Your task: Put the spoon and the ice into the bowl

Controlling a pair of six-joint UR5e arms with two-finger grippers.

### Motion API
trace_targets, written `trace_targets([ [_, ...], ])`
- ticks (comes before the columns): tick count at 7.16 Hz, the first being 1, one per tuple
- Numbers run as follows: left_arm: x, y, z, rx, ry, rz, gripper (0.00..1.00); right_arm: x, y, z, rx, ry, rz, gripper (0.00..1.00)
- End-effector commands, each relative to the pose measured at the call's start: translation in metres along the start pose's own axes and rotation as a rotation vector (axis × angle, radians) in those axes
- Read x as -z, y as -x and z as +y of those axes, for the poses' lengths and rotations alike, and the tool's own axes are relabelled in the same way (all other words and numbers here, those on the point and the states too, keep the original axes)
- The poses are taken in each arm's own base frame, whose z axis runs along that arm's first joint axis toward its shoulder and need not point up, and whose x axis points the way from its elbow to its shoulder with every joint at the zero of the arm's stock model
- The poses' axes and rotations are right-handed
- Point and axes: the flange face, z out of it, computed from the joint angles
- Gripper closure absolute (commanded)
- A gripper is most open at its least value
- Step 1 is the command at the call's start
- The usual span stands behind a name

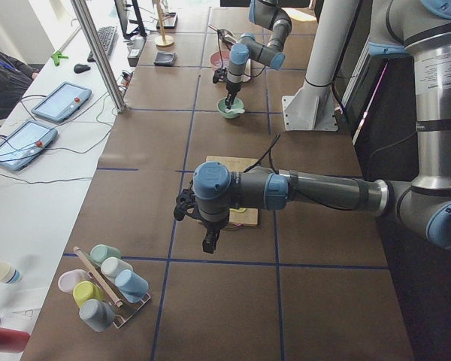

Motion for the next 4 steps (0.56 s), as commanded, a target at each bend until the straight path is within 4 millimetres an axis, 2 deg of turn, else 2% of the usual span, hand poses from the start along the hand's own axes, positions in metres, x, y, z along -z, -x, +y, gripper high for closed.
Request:
trace_targets([
  [1,0.000,0.000,-0.001,0.000,-0.001,0.000,0.00,0.004,0.002,0.001,0.022,-0.003,-0.008,0.01],
  [2,0.000,0.000,0.000,0.002,0.001,0.000,0.00,0.015,0.004,-0.008,0.041,-0.005,-0.024,0.01],
  [3,0.000,0.001,0.000,0.012,0.008,-0.005,0.00,0.025,0.001,-0.031,0.053,-0.005,-0.037,0.01],
  [4,-0.003,0.004,0.001,0.024,0.021,-0.009,0.00,0.034,-0.009,-0.072,0.089,0.011,-0.038,0.01],
])
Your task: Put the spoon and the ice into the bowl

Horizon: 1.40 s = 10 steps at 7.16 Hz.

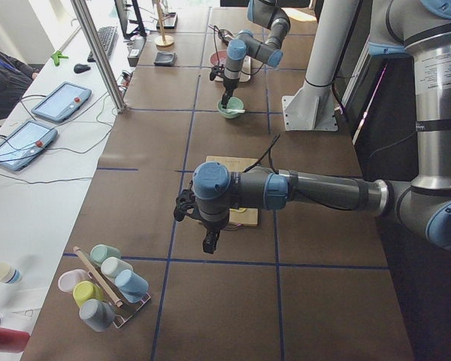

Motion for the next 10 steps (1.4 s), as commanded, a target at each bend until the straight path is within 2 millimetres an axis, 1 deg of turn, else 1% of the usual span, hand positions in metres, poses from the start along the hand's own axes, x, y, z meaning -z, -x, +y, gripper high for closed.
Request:
trace_targets([
  [1,-0.003,0.005,0.003,0.039,0.049,-0.030,0.00,0.020,-0.031,-0.087,0.094,0.027,-0.009,0.01],
  [2,-0.003,0.008,0.006,0.047,0.067,-0.065,0.00,0.040,-0.053,-0.142,0.122,0.051,-0.029,0.01],
  [3,-0.004,0.011,0.009,0.052,0.069,-0.063,0.00,0.063,-0.091,-0.193,0.153,0.086,-0.065,0.01],
  [4,-0.009,0.017,0.012,0.062,0.076,-0.061,0.00,0.077,-0.151,-0.235,0.225,0.074,-0.081,0.01],
  [5,-0.010,0.018,0.012,0.060,0.074,-0.062,0.00,0.074,-0.224,-0.276,0.308,0.097,-0.076,0.01],
  [6,-0.009,0.018,0.012,0.059,0.070,-0.063,0.00,0.072,-0.293,-0.308,0.380,0.097,-0.061,0.01],
  [7,-0.009,0.020,0.013,0.073,0.072,-0.064,0.00,0.076,-0.352,-0.331,0.446,0.079,-0.037,0.01],
  [8,-0.010,0.021,0.017,0.083,0.074,-0.061,0.00,0.072,-0.410,-0.346,0.482,0.093,-0.024,0.01],
  [9,-0.010,0.020,0.016,0.074,0.068,-0.059,0.00,0.073,-0.476,-0.354,0.534,0.112,-0.043,0.01],
  [10,-0.002,0.015,0.013,0.064,0.052,-0.067,0.00,0.065,-0.557,-0.338,0.541,0.137,-0.045,0.01],
])
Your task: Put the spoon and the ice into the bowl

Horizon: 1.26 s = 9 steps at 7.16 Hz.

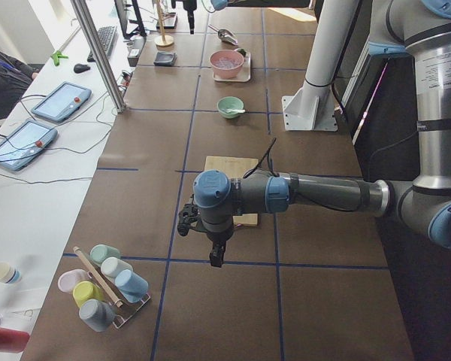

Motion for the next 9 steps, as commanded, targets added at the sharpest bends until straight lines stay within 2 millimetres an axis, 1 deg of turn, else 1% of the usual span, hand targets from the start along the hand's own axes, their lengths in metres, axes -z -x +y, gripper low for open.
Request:
trace_targets([
  [1,0.004,-0.002,0.002,-0.001,-0.009,-0.004,0.00,-0.002,-0.120,0.096,-0.034,0.027,0.006,0.00],
  [2,0.006,-0.003,0.002,-0.005,-0.013,-0.006,0.00,-0.005,-0.167,0.144,-0.126,0.044,0.017,0.00],
  [3,0.005,-0.002,0.004,0.001,-0.006,-0.006,0.00,-0.013,-0.186,0.184,-0.164,0.062,0.022,0.00],
  [4,0.001,0.001,0.006,0.005,0.002,-0.006,0.00,-0.025,-0.195,0.212,-0.169,0.057,0.023,0.00],
  [5,-0.002,0.004,0.007,0.008,0.006,-0.005,0.00,-0.037,-0.205,0.235,-0.165,0.044,0.023,0.00],
  [6,-0.004,0.005,0.008,0.012,0.011,-0.004,0.00,-0.038,-0.207,0.243,-0.167,0.041,0.020,0.00],
  [8,-0.001,0.003,0.008,0.008,0.006,-0.004,0.00,-0.039,-0.208,0.245,-0.174,0.043,0.019,0.00],
  [9,-0.003,0.003,0.011,0.010,0.009,-0.003,0.00,-0.039,-0.208,0.245,-0.172,0.043,0.019,0.00],
])
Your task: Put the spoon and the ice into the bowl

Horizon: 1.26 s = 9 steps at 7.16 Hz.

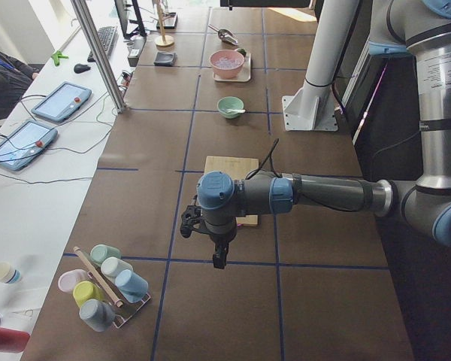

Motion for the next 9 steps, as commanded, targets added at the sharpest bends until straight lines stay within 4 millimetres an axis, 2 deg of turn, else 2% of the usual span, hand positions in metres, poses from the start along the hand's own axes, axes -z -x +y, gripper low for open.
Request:
trace_targets([
  [1,-0.0005,-0.0001,0.0028,0.001,0.002,0.001,0.00,-0.0004,-0.0007,0.0008,0.000,-0.001,0.000,0.00],
  [9,-0.0043,0.0033,0.0044,0.009,0.010,0.002,0.00,-0.0014,-0.0020,0.0034,0.016,0.000,0.003,0.00],
])
